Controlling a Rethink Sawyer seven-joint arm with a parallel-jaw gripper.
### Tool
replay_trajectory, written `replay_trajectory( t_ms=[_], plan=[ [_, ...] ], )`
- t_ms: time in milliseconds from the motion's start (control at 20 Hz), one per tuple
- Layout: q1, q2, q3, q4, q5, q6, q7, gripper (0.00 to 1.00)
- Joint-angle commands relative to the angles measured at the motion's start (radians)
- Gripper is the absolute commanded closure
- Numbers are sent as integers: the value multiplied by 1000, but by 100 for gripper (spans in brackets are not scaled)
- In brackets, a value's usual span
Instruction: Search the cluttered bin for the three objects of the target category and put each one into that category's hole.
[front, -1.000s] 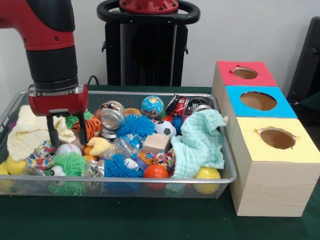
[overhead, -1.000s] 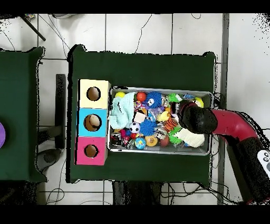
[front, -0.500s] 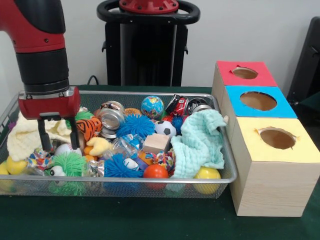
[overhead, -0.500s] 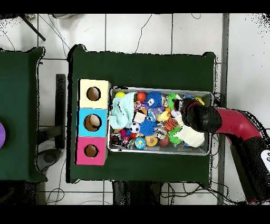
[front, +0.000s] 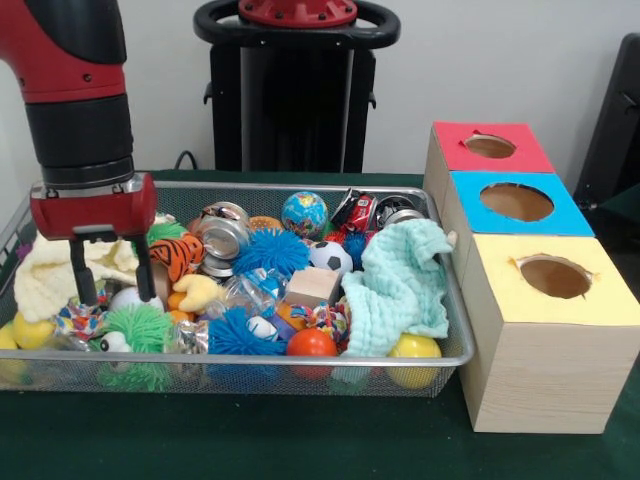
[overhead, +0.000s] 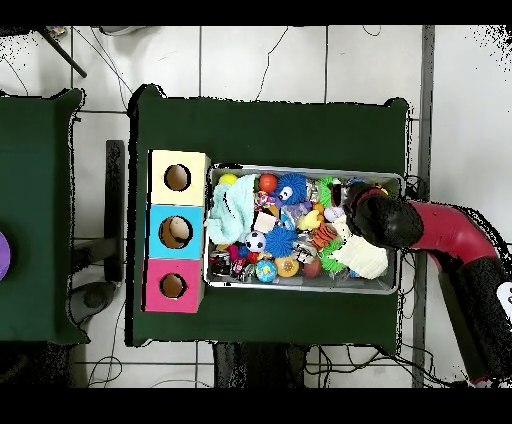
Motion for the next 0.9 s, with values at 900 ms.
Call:
replay_trajectory(
  t_ms=[900],
  plan=[
    [16,31,-21,-79,-164,54,-179,0]
  ],
)
